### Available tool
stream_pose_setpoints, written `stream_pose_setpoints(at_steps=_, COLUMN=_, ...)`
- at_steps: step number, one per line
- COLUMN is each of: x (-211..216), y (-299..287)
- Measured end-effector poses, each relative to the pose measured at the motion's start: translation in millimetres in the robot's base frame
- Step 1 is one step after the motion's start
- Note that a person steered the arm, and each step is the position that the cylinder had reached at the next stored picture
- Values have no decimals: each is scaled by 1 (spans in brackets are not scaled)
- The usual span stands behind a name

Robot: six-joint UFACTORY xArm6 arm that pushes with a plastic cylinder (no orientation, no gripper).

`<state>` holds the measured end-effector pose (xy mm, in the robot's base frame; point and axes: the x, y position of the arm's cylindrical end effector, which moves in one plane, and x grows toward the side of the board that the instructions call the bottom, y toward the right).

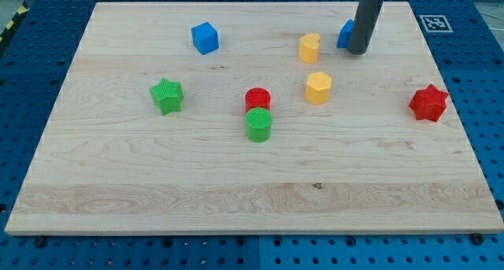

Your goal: Push the yellow heart to the top

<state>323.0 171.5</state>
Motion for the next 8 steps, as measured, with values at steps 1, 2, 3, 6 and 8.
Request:
stream_pose_setpoints(at_steps=1, x=24, y=12)
stream_pose_setpoints(at_steps=2, x=42, y=13)
stream_pose_setpoints(at_steps=3, x=42, y=2)
stream_pose_setpoints(at_steps=6, x=69, y=5)
stream_pose_setpoints(at_steps=8, x=72, y=-24)
